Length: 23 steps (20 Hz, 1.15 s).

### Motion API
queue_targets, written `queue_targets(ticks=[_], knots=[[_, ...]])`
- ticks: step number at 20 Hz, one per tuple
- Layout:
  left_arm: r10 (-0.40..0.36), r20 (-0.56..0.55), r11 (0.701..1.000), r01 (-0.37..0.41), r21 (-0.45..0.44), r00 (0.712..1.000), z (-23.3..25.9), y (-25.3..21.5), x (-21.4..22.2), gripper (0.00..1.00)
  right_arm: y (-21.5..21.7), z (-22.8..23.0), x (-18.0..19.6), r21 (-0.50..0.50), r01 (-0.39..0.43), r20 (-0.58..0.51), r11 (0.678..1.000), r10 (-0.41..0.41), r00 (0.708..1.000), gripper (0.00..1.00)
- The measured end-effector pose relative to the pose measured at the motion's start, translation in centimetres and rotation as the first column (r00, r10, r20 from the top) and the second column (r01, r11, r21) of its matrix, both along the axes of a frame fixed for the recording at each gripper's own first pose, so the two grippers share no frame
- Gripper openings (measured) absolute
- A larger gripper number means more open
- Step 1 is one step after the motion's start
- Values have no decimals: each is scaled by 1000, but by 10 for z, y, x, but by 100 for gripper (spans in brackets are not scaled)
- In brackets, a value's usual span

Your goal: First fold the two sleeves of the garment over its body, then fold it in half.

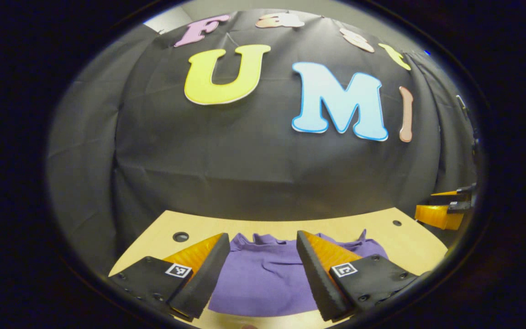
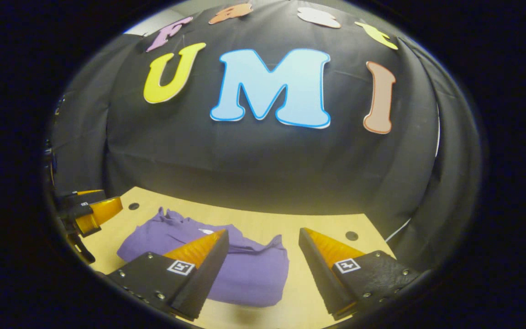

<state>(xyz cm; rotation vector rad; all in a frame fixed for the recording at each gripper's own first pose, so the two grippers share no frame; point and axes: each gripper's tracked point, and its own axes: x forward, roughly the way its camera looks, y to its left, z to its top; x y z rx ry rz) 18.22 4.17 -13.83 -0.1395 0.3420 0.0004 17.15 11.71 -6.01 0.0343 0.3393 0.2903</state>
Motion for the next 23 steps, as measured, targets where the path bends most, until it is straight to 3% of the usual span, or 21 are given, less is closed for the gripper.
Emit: queue_targets(ticks=[6,12,17,23], knots=[[-23,79,999,21,26,997,53,-25,-70,92,-16,36,-66,55,-12,86,998,7,996,94],[3,130,999,-9,46,992,87,-51,-149,92,-48,56,-136,96,-18,155,995,3,988,95],[21,180,998,-32,58,983,114,-66,-195,92,-76,58,-169,87,-8,191,996,-9,982,95],[4,199,999,-14,50,980,125,-73,-203,92,-92,60,-179,109,35,196,993,-56,979,95]])
